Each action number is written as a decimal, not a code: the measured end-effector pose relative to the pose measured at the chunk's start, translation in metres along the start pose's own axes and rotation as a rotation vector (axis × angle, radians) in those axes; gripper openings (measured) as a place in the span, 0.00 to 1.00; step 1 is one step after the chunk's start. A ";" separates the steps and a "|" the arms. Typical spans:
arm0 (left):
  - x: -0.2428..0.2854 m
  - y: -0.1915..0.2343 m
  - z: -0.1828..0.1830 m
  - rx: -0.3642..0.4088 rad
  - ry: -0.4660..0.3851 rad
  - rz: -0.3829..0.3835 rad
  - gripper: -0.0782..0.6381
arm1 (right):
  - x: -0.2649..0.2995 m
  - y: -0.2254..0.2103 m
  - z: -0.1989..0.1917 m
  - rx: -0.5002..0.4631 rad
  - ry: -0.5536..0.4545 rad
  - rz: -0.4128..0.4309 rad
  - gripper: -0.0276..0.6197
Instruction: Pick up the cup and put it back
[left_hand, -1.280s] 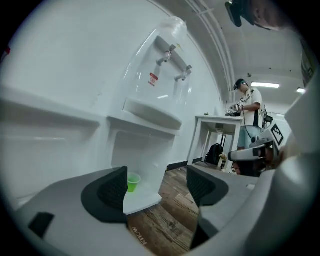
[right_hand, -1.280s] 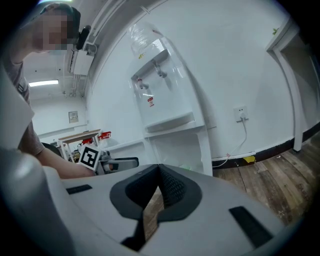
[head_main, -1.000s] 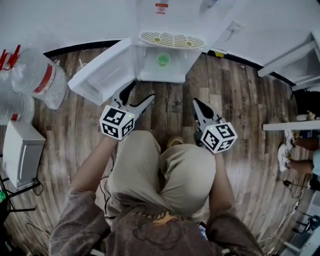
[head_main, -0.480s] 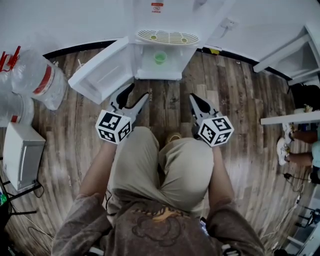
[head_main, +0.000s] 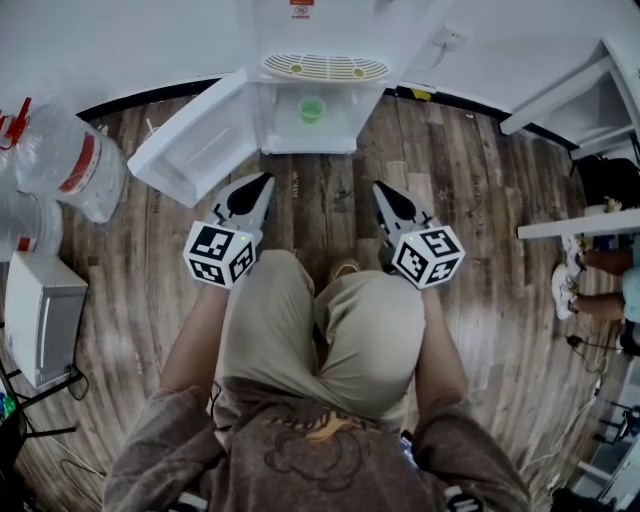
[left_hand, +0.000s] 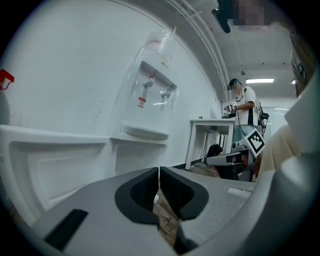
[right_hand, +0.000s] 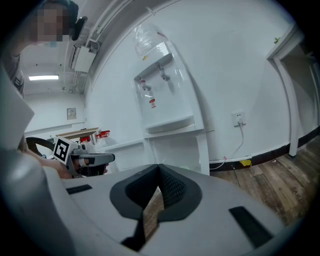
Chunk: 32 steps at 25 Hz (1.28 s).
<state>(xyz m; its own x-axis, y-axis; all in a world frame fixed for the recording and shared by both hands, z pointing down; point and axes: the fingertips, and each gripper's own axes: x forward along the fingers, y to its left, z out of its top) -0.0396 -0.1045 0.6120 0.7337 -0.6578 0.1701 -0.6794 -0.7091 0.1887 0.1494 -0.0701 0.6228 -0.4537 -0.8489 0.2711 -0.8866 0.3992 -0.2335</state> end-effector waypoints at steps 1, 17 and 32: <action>0.000 0.000 0.000 0.000 0.000 -0.001 0.12 | 0.000 0.000 0.000 0.000 0.000 0.000 0.05; 0.013 -0.004 0.034 -0.026 -0.015 -0.018 0.11 | 0.002 -0.011 0.044 -0.051 0.031 0.010 0.05; -0.034 -0.060 0.353 -0.075 -0.002 -0.018 0.11 | -0.072 0.092 0.348 0.005 0.050 0.136 0.05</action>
<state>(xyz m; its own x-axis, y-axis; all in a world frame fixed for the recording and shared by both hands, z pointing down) -0.0253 -0.1297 0.2533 0.7459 -0.6454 0.1646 -0.6638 -0.6999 0.2637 0.1319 -0.0927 0.2570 -0.5738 -0.7686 0.2828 -0.8162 0.5078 -0.2758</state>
